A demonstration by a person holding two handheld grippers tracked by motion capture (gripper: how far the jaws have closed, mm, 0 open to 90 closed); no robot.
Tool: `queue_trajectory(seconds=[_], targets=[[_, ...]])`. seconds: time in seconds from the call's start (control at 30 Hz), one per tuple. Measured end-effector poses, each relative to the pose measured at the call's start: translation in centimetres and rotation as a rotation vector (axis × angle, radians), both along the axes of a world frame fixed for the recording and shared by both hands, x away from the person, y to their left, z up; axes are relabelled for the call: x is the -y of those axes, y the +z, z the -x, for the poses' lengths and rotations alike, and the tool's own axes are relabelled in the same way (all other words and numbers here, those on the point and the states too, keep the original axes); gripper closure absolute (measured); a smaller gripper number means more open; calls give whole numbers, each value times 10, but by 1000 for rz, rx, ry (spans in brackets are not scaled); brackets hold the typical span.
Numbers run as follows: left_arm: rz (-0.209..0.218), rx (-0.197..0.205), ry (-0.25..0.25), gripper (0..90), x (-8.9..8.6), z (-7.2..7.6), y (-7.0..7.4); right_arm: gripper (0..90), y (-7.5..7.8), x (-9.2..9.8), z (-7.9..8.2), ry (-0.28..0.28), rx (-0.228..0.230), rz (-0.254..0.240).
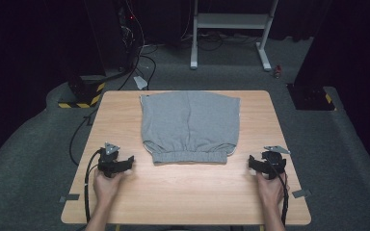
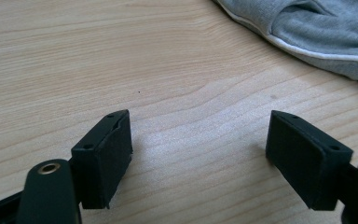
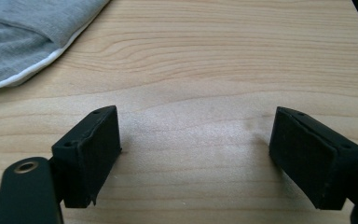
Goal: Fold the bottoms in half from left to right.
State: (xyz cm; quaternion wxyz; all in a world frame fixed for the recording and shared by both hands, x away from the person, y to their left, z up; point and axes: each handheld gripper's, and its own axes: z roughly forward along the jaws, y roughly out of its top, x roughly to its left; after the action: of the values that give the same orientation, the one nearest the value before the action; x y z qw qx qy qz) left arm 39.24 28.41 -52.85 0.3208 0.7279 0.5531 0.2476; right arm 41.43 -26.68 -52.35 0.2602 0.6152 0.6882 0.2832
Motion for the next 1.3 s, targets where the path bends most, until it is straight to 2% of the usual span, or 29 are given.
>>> queue_trajectory(seconds=[1.2, 1.3], targets=[[-2, -1, 4, 223, 0, 0, 0, 141, 0, 0, 1, -17, -3, -1], [0, -3, -4, 213, 0, 0, 0, 141, 0, 1, 2, 3, -2, 2]])
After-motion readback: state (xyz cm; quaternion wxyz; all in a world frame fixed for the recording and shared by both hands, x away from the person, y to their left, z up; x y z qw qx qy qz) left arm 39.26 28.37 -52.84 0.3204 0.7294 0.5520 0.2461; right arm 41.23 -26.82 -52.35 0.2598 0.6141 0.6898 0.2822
